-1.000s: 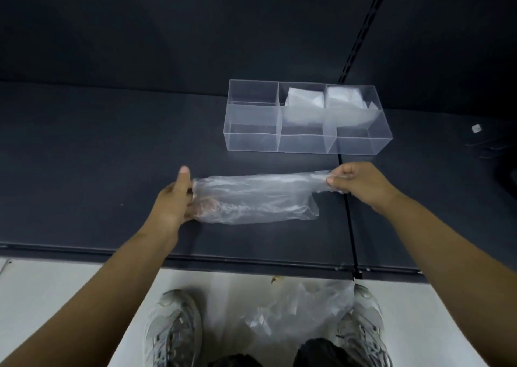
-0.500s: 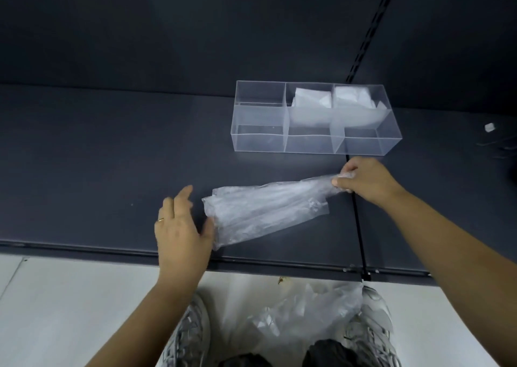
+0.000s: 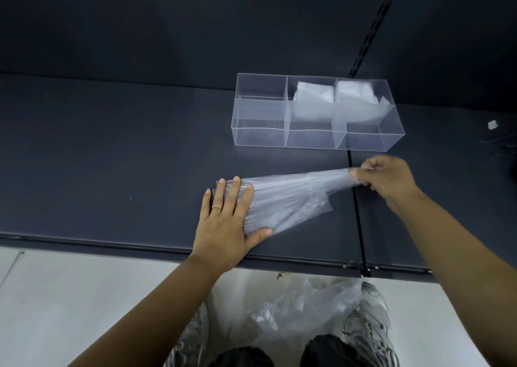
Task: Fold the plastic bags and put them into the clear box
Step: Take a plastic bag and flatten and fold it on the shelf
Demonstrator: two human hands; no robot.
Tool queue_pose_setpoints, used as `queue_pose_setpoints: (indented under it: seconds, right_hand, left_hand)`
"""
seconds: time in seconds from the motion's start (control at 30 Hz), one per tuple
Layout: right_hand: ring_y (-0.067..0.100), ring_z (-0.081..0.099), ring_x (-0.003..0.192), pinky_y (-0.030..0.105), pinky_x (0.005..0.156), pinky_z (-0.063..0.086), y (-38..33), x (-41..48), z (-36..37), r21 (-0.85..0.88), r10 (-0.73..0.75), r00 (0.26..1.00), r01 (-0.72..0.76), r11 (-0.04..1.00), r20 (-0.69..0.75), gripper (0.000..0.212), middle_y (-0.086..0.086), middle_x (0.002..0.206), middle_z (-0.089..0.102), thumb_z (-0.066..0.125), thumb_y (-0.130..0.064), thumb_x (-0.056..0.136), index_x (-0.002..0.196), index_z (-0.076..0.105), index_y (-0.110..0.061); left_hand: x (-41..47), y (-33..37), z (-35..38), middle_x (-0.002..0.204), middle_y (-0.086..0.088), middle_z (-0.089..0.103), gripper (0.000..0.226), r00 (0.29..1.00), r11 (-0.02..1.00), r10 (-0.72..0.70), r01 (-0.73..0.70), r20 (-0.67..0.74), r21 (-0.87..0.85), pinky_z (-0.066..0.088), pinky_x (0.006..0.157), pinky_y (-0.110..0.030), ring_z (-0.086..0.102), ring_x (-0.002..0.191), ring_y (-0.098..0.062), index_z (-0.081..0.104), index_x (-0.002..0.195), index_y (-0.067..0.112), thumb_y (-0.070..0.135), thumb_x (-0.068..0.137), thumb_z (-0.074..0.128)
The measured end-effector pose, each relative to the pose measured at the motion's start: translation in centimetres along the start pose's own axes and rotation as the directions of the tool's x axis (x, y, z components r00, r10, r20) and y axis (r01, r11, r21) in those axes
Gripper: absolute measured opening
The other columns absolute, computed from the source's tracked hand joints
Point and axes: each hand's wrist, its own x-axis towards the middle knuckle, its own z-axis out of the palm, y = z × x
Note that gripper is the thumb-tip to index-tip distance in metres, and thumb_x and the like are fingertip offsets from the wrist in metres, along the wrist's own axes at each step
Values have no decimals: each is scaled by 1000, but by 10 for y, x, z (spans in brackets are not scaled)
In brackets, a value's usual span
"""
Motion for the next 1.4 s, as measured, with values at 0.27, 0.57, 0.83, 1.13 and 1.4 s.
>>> queue_pose_setpoints:
  seconds: [0.27,0.57,0.83,1.13,1.4]
  right_hand:
    - [37,50,109,44,90,40,-36,-53,47,-550,-551,765,317,773,-334,43,19,118,53,53,9,78,117,60,-7]
    - [10,-13,147,33,118,-14,-1,-78,125,-616,-424,788,615,493,447,64,-4,161,-7,14,-50,99,153,-3,-21]
    - [19,-2,149,38,118,-7,34,-39,34,-802,-377,900,385,456,218,62,4,162,2,27,-41,101,154,8,-14]
    - [23,55,97,33,81,37,27,-72,17,-508,-521,719,695,509,461,16,0,102,59,78,-18,77,90,70,-17]
    - [11,52,90,22,83,41,8,-63,10,-269,-337,781,528,805,526,16,-5,95,56,55,-11,94,80,55,-20]
  left_hand:
    - [7,8,3,160,-7,-13,110,997,997,-71,70,33,38,-14,114,-52,-15,146,-29,-11,151,24,90,63,-12]
    - [9,7,7,156,-5,-23,110,998,998,-62,61,30,17,-15,113,-54,-19,145,-26,-21,147,14,89,66,-7]
    - [8,-4,-10,160,-7,-13,118,997,998,26,-30,77,58,-17,113,-55,-19,146,-24,-9,152,12,91,64,-11]
    - [-10,23,-5,158,4,-11,95,954,935,301,-295,2,-196,-21,113,-24,-14,146,-11,1,153,15,75,84,26]
    - [-8,21,-10,149,2,38,61,960,903,211,-263,-183,-339,18,117,-27,33,139,-11,44,142,13,42,90,60]
